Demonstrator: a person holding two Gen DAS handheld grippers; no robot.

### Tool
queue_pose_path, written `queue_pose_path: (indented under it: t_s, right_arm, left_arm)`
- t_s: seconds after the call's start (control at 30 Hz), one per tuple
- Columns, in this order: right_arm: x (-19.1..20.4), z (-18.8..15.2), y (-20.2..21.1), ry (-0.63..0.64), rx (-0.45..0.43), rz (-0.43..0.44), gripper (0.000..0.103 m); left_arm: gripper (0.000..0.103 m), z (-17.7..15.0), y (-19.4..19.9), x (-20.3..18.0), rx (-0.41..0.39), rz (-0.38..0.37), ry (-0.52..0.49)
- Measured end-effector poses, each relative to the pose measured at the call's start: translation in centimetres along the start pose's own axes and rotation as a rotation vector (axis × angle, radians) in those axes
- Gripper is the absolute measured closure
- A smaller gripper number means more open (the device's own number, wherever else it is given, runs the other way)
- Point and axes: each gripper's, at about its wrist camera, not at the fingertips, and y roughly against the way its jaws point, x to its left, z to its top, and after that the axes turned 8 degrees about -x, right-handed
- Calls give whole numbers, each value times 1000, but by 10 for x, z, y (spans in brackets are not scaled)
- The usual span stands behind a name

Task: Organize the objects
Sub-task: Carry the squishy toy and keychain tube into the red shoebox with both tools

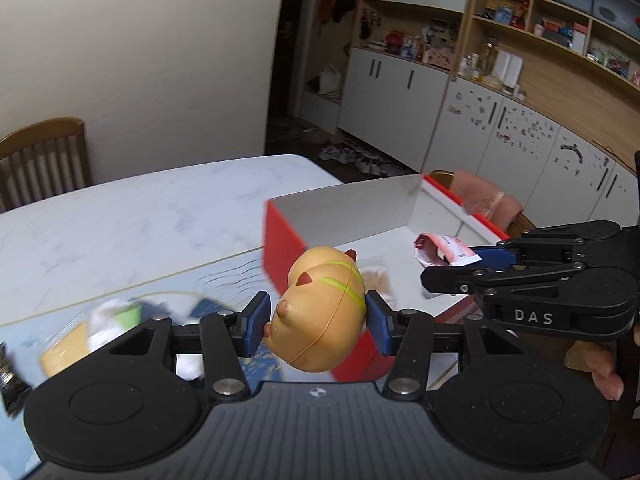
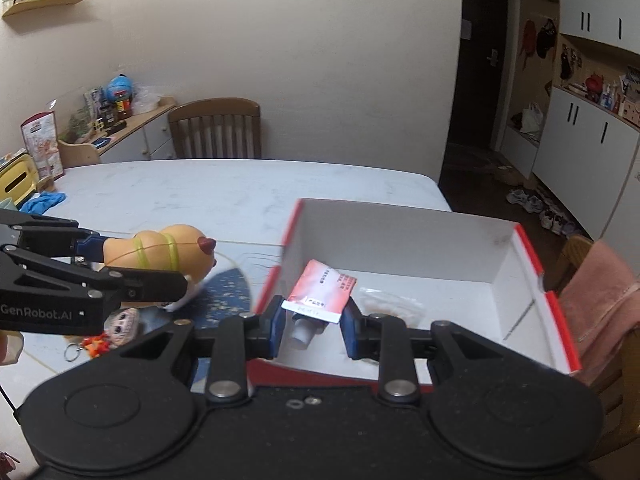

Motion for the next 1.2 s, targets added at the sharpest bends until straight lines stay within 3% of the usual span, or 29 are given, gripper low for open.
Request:
queue_pose_path:
  t_s: [0.7,1.0,1.2]
  right_arm:
    - [-113,1,-46,3,101,-80,75]
    - [-135,-1,-89,29,219,-18,75]
    - [-145,-5,-116,34,291,-8,75]
  left_arm:
    - [53,25,-119,-68,167,-40,-66]
    - [52,24,-170,-85,283,-10,-121]
    - [52,28,-198,-81,350,14,-77]
